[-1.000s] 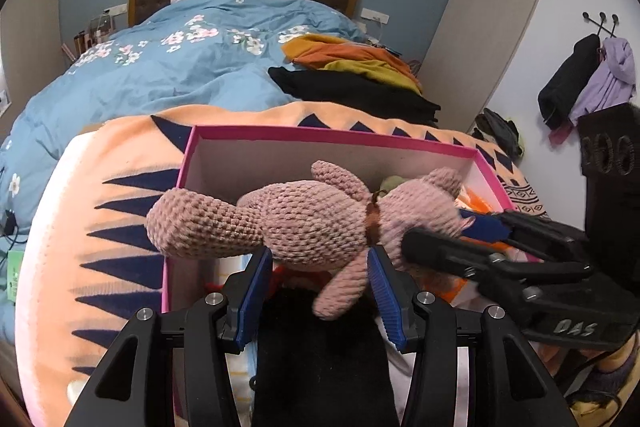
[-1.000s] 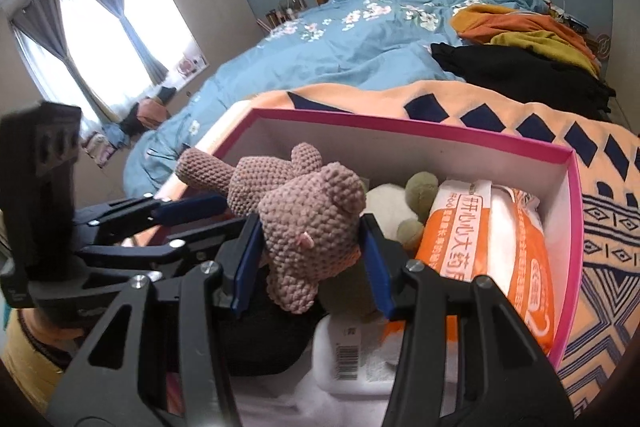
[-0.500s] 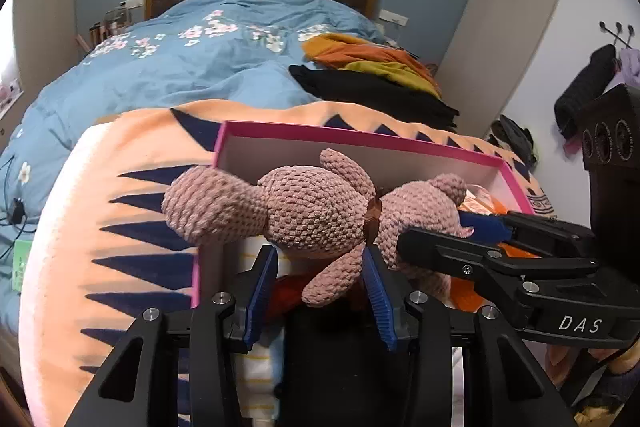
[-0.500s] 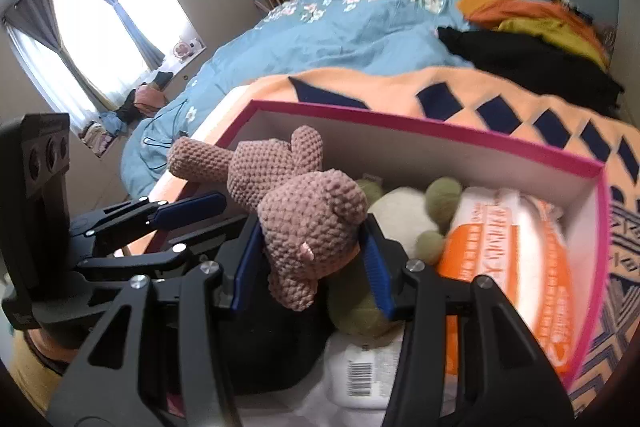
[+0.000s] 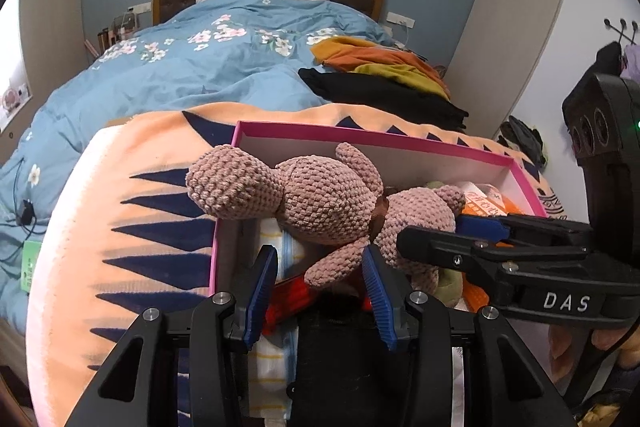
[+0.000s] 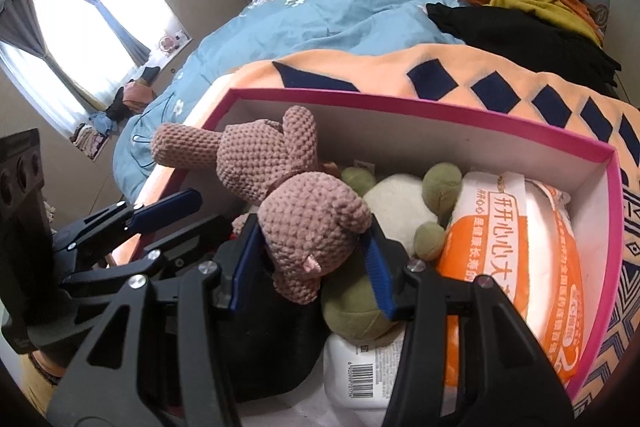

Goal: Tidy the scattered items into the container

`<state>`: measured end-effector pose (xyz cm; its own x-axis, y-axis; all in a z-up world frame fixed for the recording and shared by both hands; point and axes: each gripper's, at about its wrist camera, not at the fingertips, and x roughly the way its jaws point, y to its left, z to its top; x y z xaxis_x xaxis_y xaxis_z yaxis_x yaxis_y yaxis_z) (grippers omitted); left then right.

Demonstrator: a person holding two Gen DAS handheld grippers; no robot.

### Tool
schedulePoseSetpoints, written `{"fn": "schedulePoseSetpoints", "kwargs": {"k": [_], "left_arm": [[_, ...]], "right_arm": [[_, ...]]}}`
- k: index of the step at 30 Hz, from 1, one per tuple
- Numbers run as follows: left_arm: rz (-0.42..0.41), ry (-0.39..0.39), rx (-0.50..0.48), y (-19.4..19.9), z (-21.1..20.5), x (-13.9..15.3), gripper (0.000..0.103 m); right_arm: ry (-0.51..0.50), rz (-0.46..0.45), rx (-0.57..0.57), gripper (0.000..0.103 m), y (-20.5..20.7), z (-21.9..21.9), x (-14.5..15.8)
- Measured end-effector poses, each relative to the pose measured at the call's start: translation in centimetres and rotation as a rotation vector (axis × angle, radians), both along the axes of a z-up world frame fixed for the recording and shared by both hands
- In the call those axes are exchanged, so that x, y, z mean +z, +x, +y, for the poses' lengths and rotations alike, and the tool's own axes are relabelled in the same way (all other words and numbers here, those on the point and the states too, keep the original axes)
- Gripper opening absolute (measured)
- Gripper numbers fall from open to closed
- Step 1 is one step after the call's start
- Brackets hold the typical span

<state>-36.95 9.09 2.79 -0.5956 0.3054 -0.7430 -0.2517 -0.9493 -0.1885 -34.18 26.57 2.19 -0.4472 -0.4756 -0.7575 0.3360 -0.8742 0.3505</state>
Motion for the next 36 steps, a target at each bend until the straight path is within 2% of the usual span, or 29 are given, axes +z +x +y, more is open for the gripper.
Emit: {"fn": "schedulePoseSetpoints", "kwargs": {"k": [5, 11, 13, 23, 25, 28, 36], "left_arm": [[0.009, -0.01, -0.008, 0.1, 0.2, 0.1, 0.046], [0.008, -0.027, -0.02, 0.3, 0.3, 0.0, 0.049], [0.008, -0.026, -0.018, 0.4, 0.3, 0.0, 0.055], [0.053, -0.038, -0.025, 1.5, 0.4, 0.6, 0.059], [0.038, -0.024, -0.047, 1.6, 0.6, 0.6, 0.062], [0.038, -0.021, -0.066, 1.7, 1.0, 0.7, 0.062], [-0.016, -0.002, -0.055, 0.8, 0.8, -0.4, 0.062]], "right_arm": [[0.018, 0.014, -0.006, 0.051, 0.4, 0.1, 0.2], [0.092, 0.052, 0.014, 0.052, 1.6, -0.3, 0.0], [0.108, 0.058, 0.017, 0.052, 2.0, -0.2, -0.2], [0.13, 0.129, 0.026, 0.052, 3.4, 0.0, 0.2], [0.145, 0.131, 0.033, 0.048, 3.2, -0.2, 0.2], [0.157, 0.112, 0.055, 0.031, 2.7, -0.8, -0.3], [0.133, 0.075, 0.015, 0.031, 1.5, -0.7, -0.2]]}}
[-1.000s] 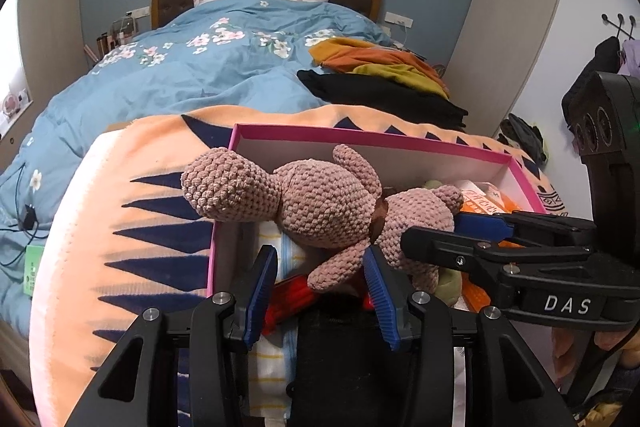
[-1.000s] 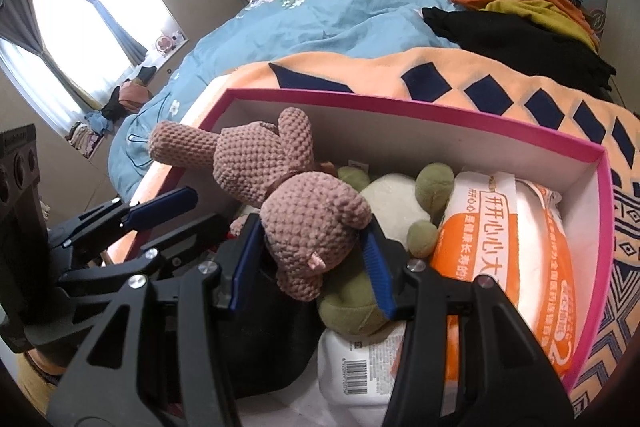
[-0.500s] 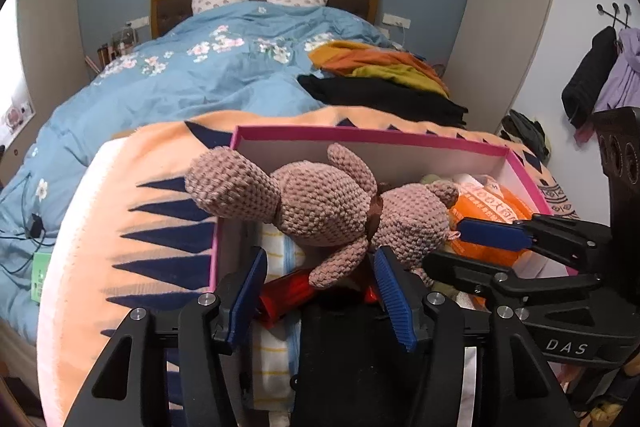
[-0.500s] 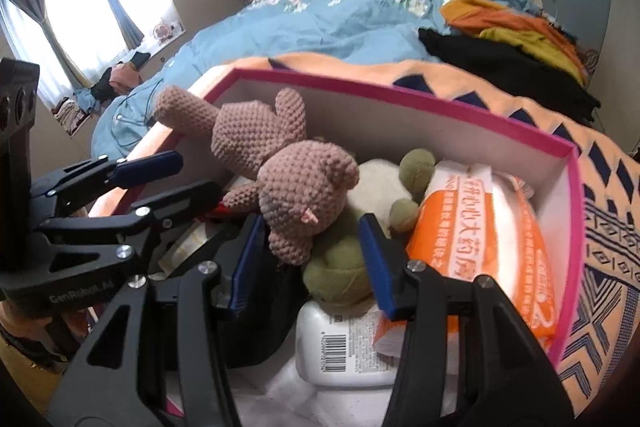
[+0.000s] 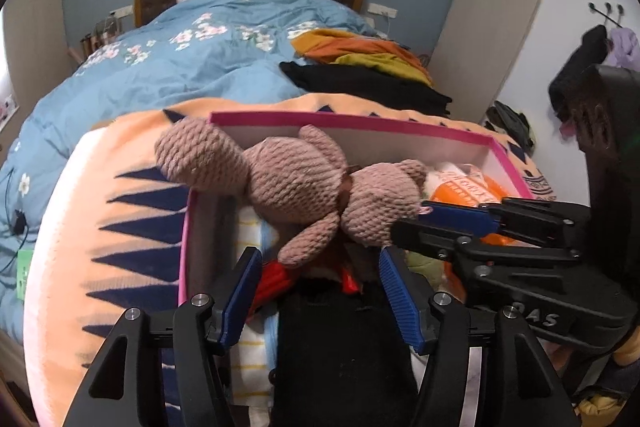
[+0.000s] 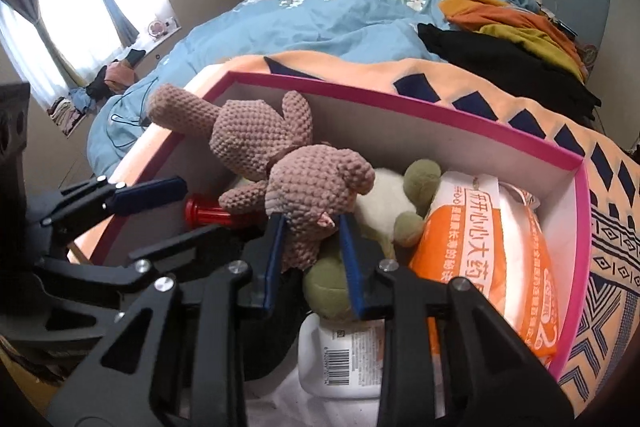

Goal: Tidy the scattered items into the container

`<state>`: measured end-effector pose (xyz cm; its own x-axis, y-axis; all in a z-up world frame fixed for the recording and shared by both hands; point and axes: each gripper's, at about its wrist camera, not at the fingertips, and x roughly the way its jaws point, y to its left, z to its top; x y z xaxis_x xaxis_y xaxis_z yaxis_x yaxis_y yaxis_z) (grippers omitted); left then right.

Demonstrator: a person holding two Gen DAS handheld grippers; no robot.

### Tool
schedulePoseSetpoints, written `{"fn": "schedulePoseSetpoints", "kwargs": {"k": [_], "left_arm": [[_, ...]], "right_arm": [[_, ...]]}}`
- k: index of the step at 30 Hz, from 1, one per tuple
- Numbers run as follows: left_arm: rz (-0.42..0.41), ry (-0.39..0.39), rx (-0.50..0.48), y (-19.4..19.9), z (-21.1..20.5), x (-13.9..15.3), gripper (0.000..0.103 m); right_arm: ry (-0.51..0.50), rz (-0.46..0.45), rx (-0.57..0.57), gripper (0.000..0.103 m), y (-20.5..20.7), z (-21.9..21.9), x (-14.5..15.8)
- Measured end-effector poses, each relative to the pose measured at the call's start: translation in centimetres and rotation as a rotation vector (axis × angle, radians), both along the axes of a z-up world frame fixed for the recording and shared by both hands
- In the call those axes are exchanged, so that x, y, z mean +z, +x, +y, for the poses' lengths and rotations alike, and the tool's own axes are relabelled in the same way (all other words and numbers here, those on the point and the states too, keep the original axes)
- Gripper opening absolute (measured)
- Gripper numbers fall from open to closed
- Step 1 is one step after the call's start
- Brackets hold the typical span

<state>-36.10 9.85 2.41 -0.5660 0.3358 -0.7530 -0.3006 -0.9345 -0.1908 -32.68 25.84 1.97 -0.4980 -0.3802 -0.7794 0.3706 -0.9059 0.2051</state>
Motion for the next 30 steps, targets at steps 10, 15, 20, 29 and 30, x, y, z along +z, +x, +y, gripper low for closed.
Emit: {"fn": "schedulePoseSetpoints", "kwargs": {"k": [10, 15, 20, 29, 30], "left_arm": [[0.057, 0.002, 0.016, 2.1, 0.2, 0.2, 0.083], [0.106, 0.009, 0.024, 3.4, 0.4, 0.7, 0.086], [0.14, 0.017, 0.028, 4.7, 0.2, 1.3, 0.087], [0.197, 0.044, 0.045, 8.3, -0.3, 2.4, 0.087], [0.207, 0.042, 0.049, 8.8, -0.4, 2.5, 0.088]], "right_arm": [[-0.022, 0.04, -0.025, 0.044, 1.7, 1.2, 0.2], [-0.043, 0.077, -0.031, 0.046, 3.0, 2.1, 1.1], [-0.043, 0.116, -0.029, 0.058, 5.1, 2.8, 1.1], [-0.082, 0.192, -0.01, 0.061, 9.9, 3.7, 1.0], [-0.078, 0.203, -0.007, 0.062, 10.5, 3.6, 1.0]]}}
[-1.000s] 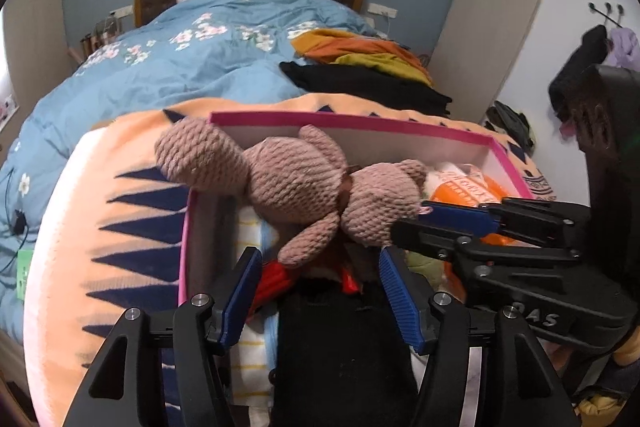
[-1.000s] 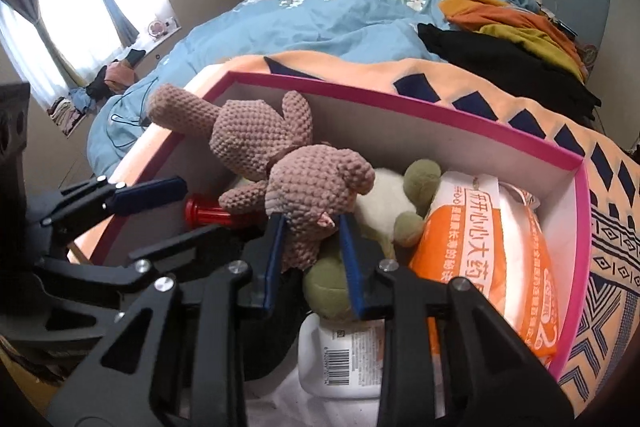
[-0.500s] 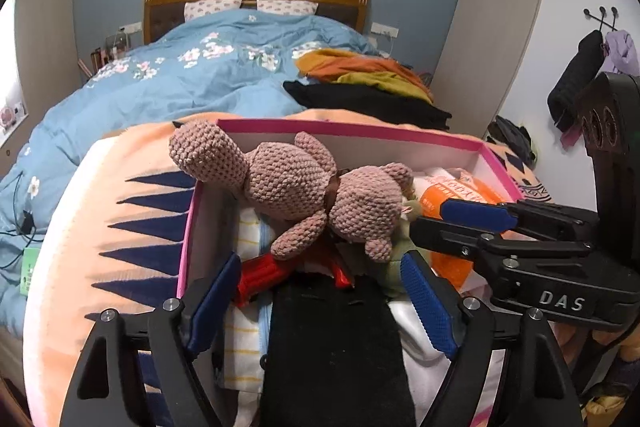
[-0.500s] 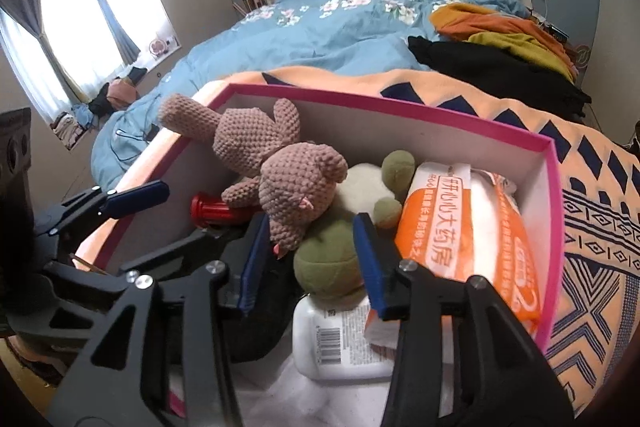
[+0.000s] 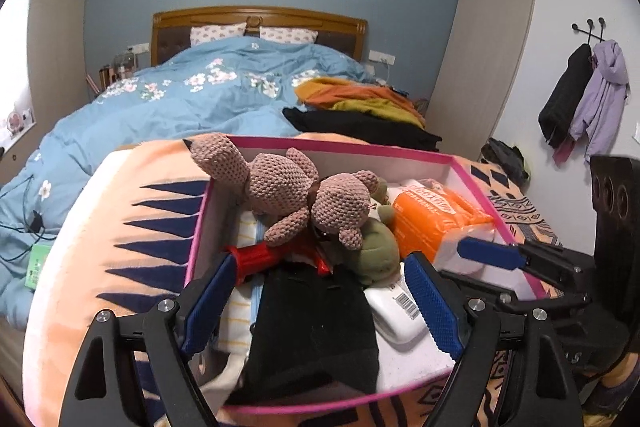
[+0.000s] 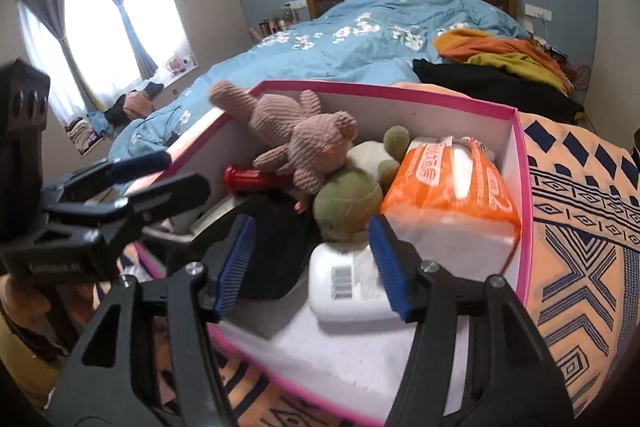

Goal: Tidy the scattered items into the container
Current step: 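Open the left tool and withdraw both tools from the box toward the blanket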

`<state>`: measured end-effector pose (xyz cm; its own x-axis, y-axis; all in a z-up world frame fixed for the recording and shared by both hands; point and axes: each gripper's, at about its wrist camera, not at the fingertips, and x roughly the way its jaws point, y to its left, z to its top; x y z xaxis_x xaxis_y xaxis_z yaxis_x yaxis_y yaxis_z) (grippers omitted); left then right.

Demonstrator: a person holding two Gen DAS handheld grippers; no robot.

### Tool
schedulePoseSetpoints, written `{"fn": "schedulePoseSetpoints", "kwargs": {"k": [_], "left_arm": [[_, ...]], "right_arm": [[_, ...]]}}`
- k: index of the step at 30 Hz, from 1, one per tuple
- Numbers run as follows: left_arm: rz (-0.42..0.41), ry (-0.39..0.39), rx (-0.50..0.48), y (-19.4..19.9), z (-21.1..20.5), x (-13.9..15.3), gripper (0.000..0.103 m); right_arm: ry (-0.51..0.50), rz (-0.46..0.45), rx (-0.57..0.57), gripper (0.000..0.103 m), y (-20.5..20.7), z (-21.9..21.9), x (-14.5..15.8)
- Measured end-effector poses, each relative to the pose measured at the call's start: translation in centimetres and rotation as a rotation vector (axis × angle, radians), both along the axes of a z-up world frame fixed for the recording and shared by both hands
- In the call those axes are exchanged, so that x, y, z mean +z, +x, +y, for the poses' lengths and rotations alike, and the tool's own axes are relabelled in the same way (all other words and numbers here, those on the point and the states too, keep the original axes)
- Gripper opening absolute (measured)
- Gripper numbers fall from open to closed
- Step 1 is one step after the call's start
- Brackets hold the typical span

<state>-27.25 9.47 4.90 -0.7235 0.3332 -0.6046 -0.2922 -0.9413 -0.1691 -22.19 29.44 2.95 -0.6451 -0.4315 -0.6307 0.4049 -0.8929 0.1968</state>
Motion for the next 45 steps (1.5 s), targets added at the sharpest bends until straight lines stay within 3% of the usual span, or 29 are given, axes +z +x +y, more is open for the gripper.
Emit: {"fn": "schedulePoseSetpoints", "kwargs": {"k": [2, 13, 23, 35, 40, 45], "left_arm": [[0.016, -0.008, 0.011, 1.0, -0.1, 0.1, 0.088], [0.063, -0.018, 0.056, 5.7, -0.6, 0.5, 0.088], [0.094, -0.019, 0.024, 10.5, -1.3, 0.6, 0.088], [0.093, -0.008, -0.017, 16.4, -6.2, 1.9, 0.088], [0.082, -0.09, 0.015, 17.2, -8.3, 0.7, 0.088], [-0.002, -0.157, -0.02, 15.9, -8.4, -2.2, 0.088]], "right_arm": [[0.007, 0.023, 0.003, 0.068, 1.1, -0.1, 0.0], [0.046, 0.163, 0.005, 0.07, 6.3, -0.7, 0.5], [0.034, 0.194, 0.02, 0.07, 10.8, -0.5, -0.5], [0.006, 0.129, 0.152, 0.07, 15.8, -1.9, -3.4], [0.008, 0.086, 0.198, 0.07, 16.2, -3.4, -4.9], [0.002, 0.048, 0.25, 0.07, 16.0, -5.2, -6.1]]}}
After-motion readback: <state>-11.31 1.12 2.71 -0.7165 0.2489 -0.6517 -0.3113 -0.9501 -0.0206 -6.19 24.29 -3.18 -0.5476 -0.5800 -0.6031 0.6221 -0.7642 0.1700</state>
